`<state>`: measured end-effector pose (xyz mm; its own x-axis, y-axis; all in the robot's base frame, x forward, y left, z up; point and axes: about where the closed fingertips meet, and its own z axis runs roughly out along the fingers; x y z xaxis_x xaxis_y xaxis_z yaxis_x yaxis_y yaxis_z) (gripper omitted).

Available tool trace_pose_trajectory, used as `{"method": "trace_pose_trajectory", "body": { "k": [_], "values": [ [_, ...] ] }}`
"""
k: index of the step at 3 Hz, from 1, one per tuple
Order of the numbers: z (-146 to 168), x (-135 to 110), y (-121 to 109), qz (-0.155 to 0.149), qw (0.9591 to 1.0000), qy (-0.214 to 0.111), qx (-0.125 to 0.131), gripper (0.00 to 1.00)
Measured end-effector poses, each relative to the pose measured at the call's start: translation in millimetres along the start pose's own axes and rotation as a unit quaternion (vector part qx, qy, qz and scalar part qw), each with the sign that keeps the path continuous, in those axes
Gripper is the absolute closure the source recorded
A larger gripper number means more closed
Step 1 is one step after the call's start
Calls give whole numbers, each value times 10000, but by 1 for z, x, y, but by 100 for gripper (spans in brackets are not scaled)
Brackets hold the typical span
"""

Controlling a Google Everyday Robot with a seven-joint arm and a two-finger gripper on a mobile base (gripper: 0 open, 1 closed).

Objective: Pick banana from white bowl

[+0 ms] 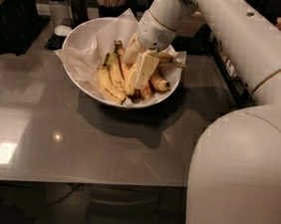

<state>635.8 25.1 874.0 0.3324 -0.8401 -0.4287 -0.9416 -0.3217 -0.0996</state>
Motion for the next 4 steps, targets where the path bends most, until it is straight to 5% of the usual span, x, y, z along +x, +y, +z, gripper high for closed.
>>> {"method": "trace_pose_trajectory", "body": {
  "k": [1, 3, 4],
  "values": [
    [7, 3, 2, 76, 9999, -118, 6, 66],
    [5, 2, 0, 127, 9994, -279, 161, 94],
    [-17, -2, -5, 206, 9966, -459, 656, 100]
  ]
}}
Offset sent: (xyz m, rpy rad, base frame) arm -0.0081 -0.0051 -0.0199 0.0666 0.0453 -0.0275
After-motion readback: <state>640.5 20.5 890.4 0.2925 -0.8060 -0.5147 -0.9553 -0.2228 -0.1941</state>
